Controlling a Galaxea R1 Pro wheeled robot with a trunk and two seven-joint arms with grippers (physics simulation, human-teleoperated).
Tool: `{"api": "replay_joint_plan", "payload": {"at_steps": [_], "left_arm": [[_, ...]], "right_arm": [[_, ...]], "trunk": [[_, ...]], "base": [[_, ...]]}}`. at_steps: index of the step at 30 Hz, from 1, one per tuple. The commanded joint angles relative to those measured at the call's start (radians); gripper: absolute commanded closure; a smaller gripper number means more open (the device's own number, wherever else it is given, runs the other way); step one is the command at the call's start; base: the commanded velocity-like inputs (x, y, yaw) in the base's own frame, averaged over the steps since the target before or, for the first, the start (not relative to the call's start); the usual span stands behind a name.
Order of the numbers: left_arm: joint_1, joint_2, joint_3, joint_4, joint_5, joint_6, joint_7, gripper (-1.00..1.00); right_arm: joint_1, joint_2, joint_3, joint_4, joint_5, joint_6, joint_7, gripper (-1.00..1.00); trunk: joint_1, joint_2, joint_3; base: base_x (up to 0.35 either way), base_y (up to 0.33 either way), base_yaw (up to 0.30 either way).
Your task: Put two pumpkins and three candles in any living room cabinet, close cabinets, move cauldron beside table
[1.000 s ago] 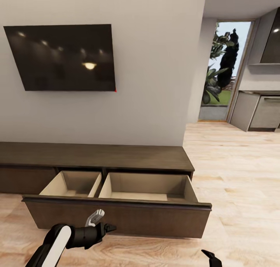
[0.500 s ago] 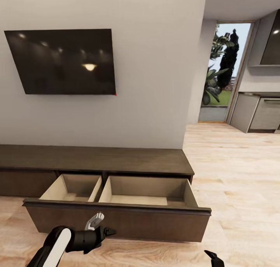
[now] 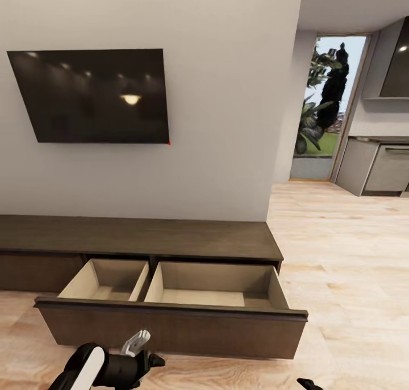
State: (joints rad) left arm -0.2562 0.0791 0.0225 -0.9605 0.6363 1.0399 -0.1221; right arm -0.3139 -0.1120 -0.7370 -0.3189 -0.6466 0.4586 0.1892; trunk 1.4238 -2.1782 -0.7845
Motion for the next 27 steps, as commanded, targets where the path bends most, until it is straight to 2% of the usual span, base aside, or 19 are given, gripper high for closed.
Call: {"api": "replay_joint_plan", "payload": {"at_steps": [1,3,5,8,10,12,15,16,17,19,22,27], "left_arm": [[0.000,0.000,0.001,0.030,-0.019,-0.004,0.008,-1.00],[0.000,0.001,0.003,0.074,-0.053,-0.023,0.017,-1.00],[0.000,0.002,0.003,0.125,-0.095,-0.075,0.023,-1.00],[0.000,0.001,0.003,0.174,-0.127,-0.148,0.026,-1.00],[0.000,0.000,0.003,0.216,-0.145,-0.202,0.028,-1.00],[0.000,0.001,0.003,0.252,-0.158,-0.246,0.033,-1.00],[0.000,0.002,0.002,0.275,-0.164,-0.272,0.053,-1.00],[0.000,0.002,0.001,0.279,-0.165,-0.277,0.058,-1.00],[0.000,0.002,-0.001,0.292,-0.166,-0.303,0.071,-1.00],[0.000,0.002,-0.001,0.319,-0.166,-0.353,0.081,-1.00],[0.000,0.002,0.002,0.361,-0.175,-0.387,0.087,-1.00],[0.000,0.001,0.003,0.386,-0.206,-0.406,0.092,-1.00]], "right_arm": [[0.000,0.000,0.001,0.000,0.033,-0.010,-0.007,-1.00],[0.000,0.001,0.001,-0.001,0.076,-0.020,-0.018,-1.00],[0.000,0.005,0.002,-0.001,0.119,-0.027,-0.027,-1.00],[-0.001,0.010,0.013,-0.002,0.141,-0.031,-0.029,-1.00],[-0.001,0.013,0.041,-0.003,0.150,-0.033,-0.031,-1.00],[0.000,0.014,0.100,-0.003,0.156,-0.036,-0.034,-1.00],[0.000,0.016,0.168,-0.003,0.158,-0.056,-0.035,-1.00],[0.000,0.016,0.178,-0.003,0.158,-0.064,-0.035,-1.00],[0.000,0.019,0.202,-0.003,0.159,-0.087,-0.036,-1.00],[0.000,0.024,0.227,-0.003,0.160,-0.105,-0.036,-1.00],[0.000,0.026,0.258,-0.003,0.160,-0.114,-0.036,-1.00],[0.000,0.034,0.361,-0.003,0.160,-0.119,-0.042,-1.00]], "trunk": [[-0.004,0.007,0.003],[-0.012,0.021,0.010],[-0.019,0.035,0.016],[-0.031,0.056,0.025],[-0.038,0.070,0.031],[-0.046,0.084,0.038],[-0.058,0.105,0.047],[-0.061,0.112,0.050],[-0.065,0.119,0.053],[-0.073,0.133,0.060],[-0.084,0.154,0.069],[-0.104,0.189,0.085]], "base": [[0.000,0.000,0.000],[0.000,0.000,0.000],[0.000,0.000,0.000],[0.000,0.000,0.000],[0.000,0.000,0.000],[0.000,0.000,0.000],[0.000,0.000,0.000],[0.000,0.000,0.000],[0.000,0.000,0.023],[0.000,0.000,0.133],[0.000,0.000,0.222],[-0.169,0.000,0.279]]}}
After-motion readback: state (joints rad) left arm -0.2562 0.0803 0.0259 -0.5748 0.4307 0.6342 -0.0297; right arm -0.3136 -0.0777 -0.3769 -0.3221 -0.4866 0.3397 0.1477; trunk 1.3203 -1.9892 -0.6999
